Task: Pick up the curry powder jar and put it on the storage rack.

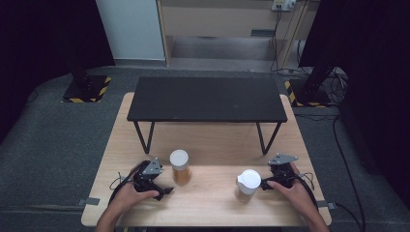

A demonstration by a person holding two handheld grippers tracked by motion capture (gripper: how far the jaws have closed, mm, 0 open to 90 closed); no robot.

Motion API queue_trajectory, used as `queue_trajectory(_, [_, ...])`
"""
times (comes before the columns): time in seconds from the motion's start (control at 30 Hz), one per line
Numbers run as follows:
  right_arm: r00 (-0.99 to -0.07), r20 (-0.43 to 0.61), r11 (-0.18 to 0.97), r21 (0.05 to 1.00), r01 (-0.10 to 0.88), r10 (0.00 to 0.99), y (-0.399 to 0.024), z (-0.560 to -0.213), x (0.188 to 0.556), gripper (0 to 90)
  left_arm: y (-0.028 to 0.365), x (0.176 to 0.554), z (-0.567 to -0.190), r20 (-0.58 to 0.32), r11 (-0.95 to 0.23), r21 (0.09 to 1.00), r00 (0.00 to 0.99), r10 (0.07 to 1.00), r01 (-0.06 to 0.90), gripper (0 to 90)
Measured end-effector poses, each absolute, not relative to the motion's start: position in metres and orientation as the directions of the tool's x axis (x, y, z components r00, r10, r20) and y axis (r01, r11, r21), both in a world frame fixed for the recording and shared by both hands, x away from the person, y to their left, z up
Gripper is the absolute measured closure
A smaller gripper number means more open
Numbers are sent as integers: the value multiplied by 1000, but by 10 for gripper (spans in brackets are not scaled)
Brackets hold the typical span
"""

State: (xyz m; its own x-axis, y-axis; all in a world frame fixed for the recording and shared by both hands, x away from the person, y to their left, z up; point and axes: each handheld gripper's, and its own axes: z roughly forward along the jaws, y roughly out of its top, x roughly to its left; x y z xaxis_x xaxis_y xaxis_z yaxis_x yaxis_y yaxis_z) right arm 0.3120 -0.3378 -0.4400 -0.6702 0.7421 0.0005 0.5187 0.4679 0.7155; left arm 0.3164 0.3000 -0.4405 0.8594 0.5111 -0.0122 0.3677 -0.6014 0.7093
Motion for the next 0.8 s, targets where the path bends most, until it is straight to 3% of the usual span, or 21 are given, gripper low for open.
queue_trajectory(0.57, [-670, 2, 467, 715, 520, 742, -338, -440, 312, 14, 300, 317, -441, -14, -597, 712, 858, 514, 370, 0])
queue_trajectory(0.8, [-670, 2, 467, 715, 520, 742, -338, -440, 312, 14, 305, 315, -441, -24, -554, 752, 854, 520, 358, 18])
